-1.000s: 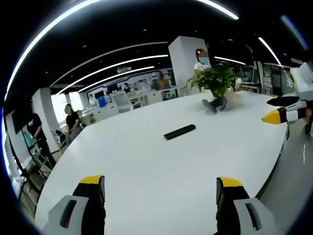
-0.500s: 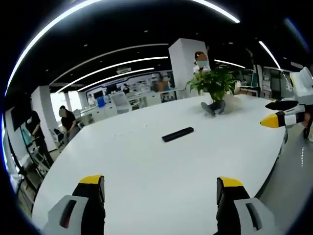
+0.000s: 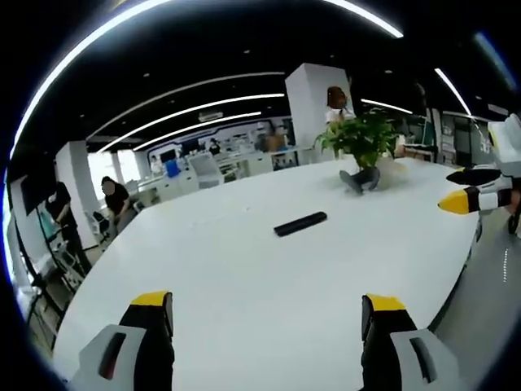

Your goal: Press the specified remote control buttons in sequence, fully releasing each button before pressing the next.

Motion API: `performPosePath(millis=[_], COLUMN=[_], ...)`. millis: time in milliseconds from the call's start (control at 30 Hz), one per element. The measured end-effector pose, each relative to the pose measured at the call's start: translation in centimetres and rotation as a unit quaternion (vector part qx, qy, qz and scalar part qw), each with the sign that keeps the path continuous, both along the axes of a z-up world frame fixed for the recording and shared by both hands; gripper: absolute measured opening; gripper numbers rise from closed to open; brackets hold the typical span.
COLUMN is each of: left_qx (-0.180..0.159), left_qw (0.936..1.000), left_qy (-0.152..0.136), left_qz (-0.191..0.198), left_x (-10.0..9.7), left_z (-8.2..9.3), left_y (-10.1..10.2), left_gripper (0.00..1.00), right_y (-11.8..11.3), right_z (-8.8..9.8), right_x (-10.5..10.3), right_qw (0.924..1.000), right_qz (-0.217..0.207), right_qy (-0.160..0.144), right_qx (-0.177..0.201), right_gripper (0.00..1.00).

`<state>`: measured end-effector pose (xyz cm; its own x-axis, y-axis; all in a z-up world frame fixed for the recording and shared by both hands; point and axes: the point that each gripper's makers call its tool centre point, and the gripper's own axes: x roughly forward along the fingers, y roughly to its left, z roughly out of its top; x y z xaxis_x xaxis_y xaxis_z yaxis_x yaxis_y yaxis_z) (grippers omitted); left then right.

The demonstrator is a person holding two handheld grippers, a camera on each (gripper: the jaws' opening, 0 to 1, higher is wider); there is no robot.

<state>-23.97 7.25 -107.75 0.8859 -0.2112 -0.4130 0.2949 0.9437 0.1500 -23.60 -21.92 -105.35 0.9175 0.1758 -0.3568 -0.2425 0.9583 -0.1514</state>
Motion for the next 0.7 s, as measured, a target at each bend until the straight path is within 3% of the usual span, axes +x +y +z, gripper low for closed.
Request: performPosePath(millis=[333, 533, 700], left_qx=[0.017, 0.028, 0.013], left_qw=[0.9998, 0.9993, 0.9995], left_qy=[0.005, -0.006, -0.012], left_qz=[-0.011, -0.022, -0.025], left_x=[0.5, 2.7, 4.6], left_z=[0.0, 1.1, 1.9], left_y=[-0.2, -0.3, -1.1], left_gripper=[1.0, 1.0, 0.99], right_y=[-0.2, -0.4, -0.4], right_z=[0.4, 0.4, 0.4], right_x=[0.0, 0.0, 0.1], right_qw=[0.9999, 0.9999, 0.9999], right_qz=[-0.002, -0.005, -0.005], right_qy=[-0.009, -0.01, -0.01], right_qx=[0.006, 0.007, 0.008], right_gripper=[0.73, 0.73, 0.72])
